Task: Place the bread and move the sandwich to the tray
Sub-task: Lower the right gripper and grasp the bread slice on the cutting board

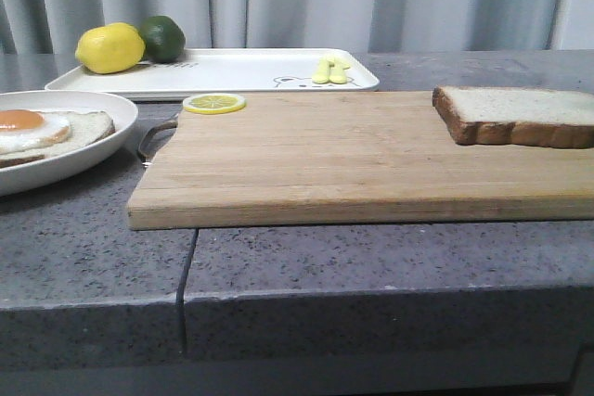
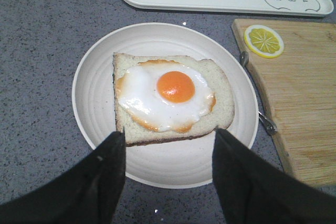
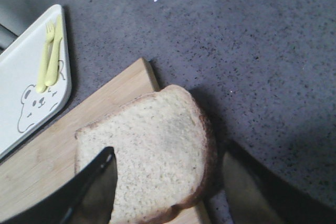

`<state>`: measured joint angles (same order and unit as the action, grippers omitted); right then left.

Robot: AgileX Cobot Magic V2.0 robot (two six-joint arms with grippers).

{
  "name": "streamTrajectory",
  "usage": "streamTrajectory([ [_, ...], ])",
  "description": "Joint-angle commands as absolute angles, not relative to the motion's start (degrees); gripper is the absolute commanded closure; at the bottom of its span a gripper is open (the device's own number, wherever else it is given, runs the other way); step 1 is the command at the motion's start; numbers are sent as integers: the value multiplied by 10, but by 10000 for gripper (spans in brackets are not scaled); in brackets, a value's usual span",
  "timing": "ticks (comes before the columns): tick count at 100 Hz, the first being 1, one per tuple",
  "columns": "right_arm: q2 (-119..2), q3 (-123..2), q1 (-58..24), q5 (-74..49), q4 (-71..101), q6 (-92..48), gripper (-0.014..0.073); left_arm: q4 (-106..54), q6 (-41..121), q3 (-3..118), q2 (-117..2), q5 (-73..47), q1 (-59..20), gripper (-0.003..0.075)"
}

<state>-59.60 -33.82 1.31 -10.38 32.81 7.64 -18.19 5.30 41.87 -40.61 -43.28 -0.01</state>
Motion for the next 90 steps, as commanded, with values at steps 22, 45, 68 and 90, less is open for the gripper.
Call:
streamTrajectory([
  [22,-652,-360,17,-37,364,74,148,-196,55,439,-408,-398,-4,363],
  [45,-679,-360,17,-29,371,74,148,-196,55,439,-408,-398,-4,363],
  [68,-694,-360,16,-30,377,74,148,-196,55,439,-408,-398,-4,363],
  [90,-694,-361,15,-31,378,74,148,-196,55,439,-408,-398,-4,363],
])
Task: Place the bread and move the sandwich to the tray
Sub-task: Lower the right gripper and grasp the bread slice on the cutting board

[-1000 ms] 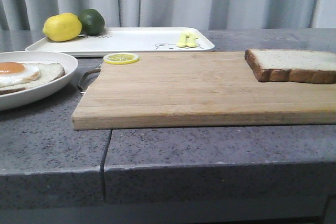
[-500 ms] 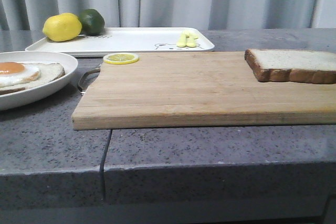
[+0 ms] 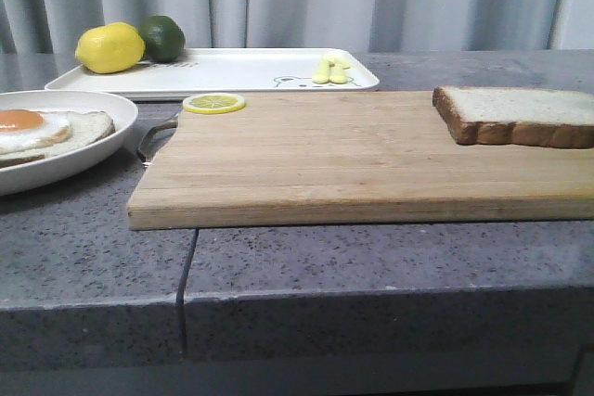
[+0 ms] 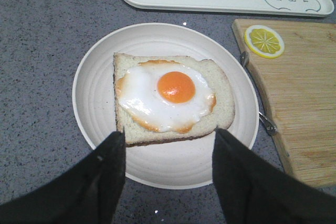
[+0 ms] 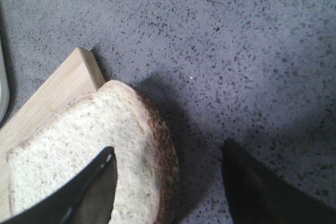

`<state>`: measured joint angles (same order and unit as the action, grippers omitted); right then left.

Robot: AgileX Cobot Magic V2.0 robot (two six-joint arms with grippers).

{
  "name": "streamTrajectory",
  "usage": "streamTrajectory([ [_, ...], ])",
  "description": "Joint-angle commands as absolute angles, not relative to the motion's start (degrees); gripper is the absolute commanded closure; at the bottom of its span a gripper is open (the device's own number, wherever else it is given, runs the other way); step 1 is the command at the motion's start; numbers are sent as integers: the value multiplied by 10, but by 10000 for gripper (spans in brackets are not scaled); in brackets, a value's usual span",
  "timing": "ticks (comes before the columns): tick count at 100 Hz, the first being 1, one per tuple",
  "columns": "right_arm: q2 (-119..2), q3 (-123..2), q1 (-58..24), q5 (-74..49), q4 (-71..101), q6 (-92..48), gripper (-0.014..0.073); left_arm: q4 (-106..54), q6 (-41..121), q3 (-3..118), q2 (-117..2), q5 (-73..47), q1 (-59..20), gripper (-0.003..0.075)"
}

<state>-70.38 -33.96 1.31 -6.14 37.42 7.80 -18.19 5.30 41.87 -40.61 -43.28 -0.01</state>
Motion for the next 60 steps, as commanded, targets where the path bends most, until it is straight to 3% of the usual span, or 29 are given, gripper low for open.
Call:
streamTrajectory([
  [1,-694,-361,14,-31,378,74,148,-196,55,439,-408,-398,-4,363],
  [60,-715,-386,4,-36,387,74,150,-196,55,439,-408,-398,-4,363],
])
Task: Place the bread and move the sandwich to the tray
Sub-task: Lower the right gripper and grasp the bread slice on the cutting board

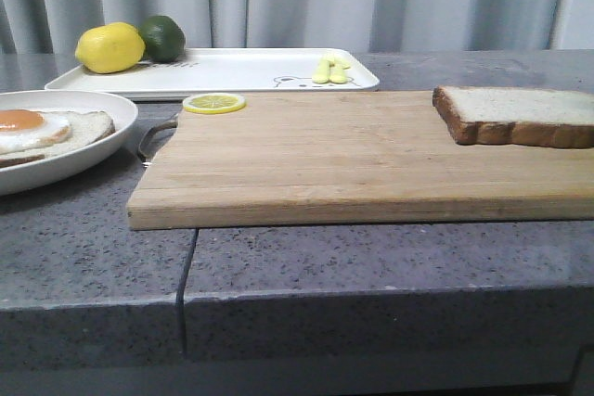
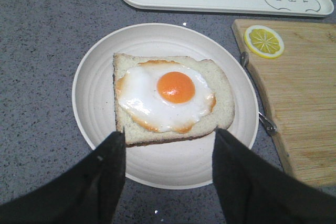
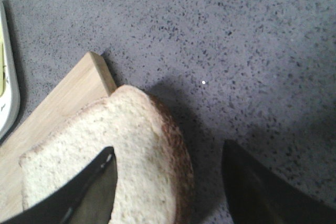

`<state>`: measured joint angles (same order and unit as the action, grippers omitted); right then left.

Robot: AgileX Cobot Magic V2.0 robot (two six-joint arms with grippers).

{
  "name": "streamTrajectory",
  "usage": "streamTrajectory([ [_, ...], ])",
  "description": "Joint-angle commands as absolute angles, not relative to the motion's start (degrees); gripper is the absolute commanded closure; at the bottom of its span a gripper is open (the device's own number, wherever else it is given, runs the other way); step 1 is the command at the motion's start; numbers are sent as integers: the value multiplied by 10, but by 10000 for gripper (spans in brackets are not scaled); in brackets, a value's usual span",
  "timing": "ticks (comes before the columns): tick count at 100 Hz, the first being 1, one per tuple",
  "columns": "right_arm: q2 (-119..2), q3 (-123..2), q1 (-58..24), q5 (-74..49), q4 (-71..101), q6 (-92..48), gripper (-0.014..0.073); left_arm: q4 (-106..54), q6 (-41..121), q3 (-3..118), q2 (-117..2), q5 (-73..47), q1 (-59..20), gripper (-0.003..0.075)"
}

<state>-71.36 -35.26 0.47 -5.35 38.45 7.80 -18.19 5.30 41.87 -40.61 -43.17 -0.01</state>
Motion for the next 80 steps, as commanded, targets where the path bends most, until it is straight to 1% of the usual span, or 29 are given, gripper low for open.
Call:
streamTrajectory([
  [1,-717,-388,4,-38,387,74,150,-196,55,439,-408,-398,-4,363],
  [17,-745,-411,3,-61,387,72,150,-196,55,439,-408,-398,-4,363],
  [57,-781,-413,-4,-67,387,70,153,-196,55,439,-408,-398,-4,363],
  [64,-786,-413,-15,-64,387,68,185,-196,55,439,-408,-398,-4,363],
  [80,-788,-413,-30,-54,393,68,319,-196,55,439,-408,-398,-4,363],
])
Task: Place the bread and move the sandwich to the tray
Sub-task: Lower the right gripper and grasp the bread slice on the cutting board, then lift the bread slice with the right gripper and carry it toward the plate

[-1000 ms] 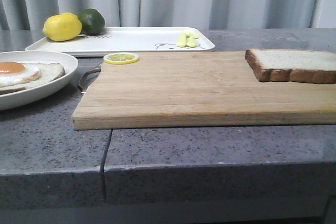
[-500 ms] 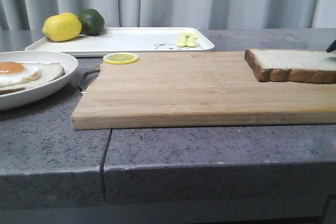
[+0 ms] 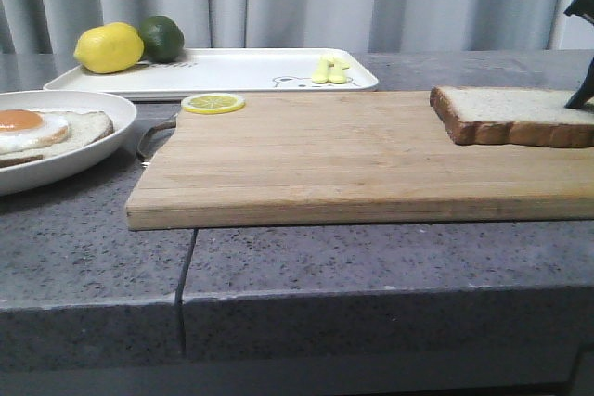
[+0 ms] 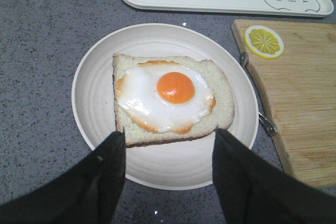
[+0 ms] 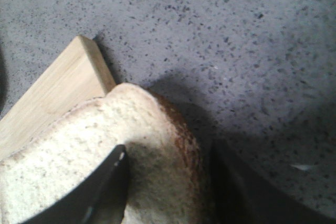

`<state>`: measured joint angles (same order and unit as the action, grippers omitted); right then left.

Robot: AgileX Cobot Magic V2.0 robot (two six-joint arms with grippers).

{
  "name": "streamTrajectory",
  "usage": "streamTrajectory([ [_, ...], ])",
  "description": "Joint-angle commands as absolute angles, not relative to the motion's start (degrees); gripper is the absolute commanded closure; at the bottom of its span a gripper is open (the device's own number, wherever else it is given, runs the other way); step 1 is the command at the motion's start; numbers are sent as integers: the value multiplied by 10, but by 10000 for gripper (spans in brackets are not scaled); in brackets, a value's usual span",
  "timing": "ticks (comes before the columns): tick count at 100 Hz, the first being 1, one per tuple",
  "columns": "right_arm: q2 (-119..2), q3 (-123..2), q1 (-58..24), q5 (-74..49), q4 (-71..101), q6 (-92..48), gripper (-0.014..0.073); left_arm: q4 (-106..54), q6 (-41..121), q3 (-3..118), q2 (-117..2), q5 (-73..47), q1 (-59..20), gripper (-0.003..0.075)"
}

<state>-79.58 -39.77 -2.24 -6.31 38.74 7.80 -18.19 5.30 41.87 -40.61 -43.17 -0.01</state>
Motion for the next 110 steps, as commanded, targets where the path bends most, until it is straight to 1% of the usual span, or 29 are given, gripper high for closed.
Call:
streamTrajectory([
  [1,-788,-413,-30,-54,394,68,330,-196,55,439,-408,-398,-4,363],
  [12,-788,-413,-30,-55,401,68,416,-196,55,439,-408,-398,-4,363],
  [29,-786,-413,-30,-50,405,68,590,-196,55,439,-408,-400,-4,363],
  [38,-779,-413,-30,-50,405,68,667,-196,55,439,-408,-400,-4,363],
  [61,-726,-419,-30,-55,400,67,656,-196,55,439,-408,-400,-4,363],
  [85,-678,-476,-34,-131,397,63,656,-196,55,439,-408,-400,-4,363],
  [97,-667,-521,-63,-143,402,63,656,-196,55,439,-408,-400,-4,363],
  [110,-668,-564,-124,-130,430,63,656,-196,55,439,-408,-400,-4,363],
])
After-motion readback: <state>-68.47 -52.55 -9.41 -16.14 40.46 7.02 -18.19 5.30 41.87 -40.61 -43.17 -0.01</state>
